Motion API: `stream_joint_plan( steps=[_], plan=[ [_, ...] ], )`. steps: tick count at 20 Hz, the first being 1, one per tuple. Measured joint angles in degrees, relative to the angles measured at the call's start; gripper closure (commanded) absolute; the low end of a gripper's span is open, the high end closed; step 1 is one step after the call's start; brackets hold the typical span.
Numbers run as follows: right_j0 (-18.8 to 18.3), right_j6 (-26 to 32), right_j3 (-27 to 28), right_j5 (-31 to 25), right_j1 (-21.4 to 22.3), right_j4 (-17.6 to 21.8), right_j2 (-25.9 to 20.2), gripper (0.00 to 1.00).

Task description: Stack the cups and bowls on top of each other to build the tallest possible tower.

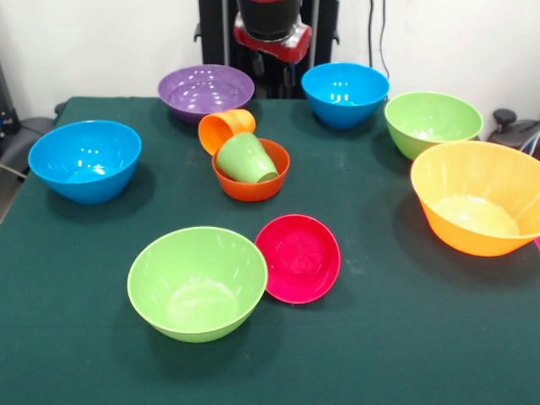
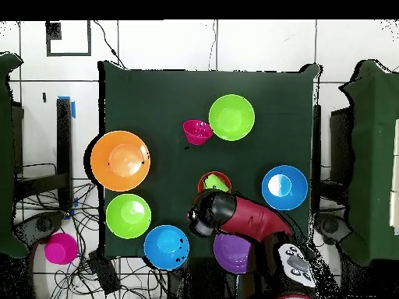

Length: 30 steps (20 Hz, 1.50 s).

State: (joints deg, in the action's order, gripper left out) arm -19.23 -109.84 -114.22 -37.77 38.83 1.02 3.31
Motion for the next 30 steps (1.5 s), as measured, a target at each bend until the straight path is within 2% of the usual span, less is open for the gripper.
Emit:
stream_joint_plan(
  steps=[6,9,16,17,20,30],
  plan=[
    [-0.20,0.00,1.65,0.21,-2.81,-0.01,-0.05,0.00],
    [-0.64,0.00,2.20,2.44,-4.77,0.01,-0.05,0.00],
    [-1.66,0.00,4.03,15.41,-11.13,1.40,-0.06,0.00],
    [-1.88,0.00,4.69,18.96,-13.32,1.96,-0.07,0.00],
    [-1.89,0.00,5.27,22.51,-15.95,2.76,0.04,0.00],
    [-0.99,0.00,5.53,23.86,-16.48,3.47,0.89,0.00]
  ],
)
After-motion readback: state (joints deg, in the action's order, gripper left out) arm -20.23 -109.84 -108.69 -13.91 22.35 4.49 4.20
